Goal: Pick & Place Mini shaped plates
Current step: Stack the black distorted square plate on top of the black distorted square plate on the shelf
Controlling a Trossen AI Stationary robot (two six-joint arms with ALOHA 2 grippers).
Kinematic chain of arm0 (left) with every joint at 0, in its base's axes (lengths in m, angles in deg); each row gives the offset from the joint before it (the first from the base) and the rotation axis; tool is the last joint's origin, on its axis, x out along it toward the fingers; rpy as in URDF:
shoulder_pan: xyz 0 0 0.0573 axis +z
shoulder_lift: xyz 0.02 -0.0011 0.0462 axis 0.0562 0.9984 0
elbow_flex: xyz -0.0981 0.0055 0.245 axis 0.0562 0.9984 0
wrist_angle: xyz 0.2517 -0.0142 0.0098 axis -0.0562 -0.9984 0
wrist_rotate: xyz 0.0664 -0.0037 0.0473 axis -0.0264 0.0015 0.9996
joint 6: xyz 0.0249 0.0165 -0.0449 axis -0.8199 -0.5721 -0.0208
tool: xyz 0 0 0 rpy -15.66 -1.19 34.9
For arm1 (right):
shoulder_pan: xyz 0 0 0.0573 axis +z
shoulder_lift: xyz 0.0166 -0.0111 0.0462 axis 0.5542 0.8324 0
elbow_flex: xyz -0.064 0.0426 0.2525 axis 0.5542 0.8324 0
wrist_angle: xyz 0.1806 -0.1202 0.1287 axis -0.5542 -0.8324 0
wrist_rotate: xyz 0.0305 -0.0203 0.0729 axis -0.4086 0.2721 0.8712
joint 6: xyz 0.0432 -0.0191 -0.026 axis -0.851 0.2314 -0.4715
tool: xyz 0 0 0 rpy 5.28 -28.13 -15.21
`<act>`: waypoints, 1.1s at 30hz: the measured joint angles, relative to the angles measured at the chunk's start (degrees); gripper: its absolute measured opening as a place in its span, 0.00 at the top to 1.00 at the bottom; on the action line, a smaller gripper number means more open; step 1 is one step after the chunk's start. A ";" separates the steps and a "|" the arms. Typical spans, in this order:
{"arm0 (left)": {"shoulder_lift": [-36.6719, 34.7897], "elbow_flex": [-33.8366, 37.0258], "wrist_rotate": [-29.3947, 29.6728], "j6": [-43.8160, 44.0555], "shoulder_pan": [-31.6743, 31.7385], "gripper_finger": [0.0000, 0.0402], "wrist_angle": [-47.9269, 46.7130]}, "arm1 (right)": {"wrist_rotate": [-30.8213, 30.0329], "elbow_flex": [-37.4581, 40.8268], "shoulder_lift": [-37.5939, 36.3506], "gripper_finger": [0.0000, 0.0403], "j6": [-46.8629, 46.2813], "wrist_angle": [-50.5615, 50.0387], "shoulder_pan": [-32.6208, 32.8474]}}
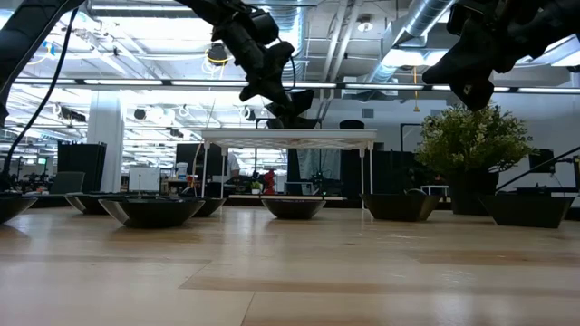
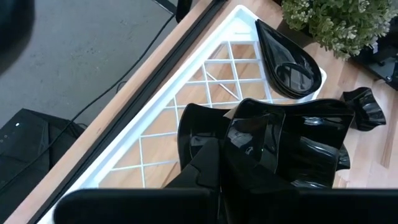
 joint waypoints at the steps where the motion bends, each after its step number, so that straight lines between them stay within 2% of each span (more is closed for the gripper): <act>1: 0.00 0.00 0.02 0.00 0.00 0.99 0.00 | 0.00 0.00 0.00 1.00 0.00 0.00 0.00; 23: 1.18 -0.01 0.08 0.35 -0.72 0.99 0.13 | 0.00 0.00 -0.02 1.00 -0.01 0.00 -0.02; 33: 1.16 -0.02 0.08 1.47 -0.68 0.95 0.11 | 0.00 0.00 -0.02 1.00 0.00 0.00 -0.02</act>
